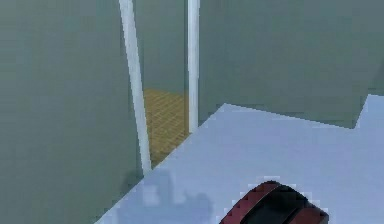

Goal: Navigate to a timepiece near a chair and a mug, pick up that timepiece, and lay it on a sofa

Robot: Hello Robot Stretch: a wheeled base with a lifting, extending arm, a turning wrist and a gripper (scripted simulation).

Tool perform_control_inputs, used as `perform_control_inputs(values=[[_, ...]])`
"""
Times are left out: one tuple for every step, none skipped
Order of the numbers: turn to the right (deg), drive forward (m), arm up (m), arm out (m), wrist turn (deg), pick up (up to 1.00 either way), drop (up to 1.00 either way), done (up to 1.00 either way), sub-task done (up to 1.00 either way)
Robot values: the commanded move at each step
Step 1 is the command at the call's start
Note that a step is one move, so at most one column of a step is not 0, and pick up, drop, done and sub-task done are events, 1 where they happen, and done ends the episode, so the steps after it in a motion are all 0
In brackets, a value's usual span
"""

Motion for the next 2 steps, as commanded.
perform_control_inputs(values=[[3.0,0.0,0.0,0.0,0.0,0.0,0.0,0.0,0.0],[0.0,1.0,0.0,0.0,0.0,0.0,0.0,0.0,0.0]])
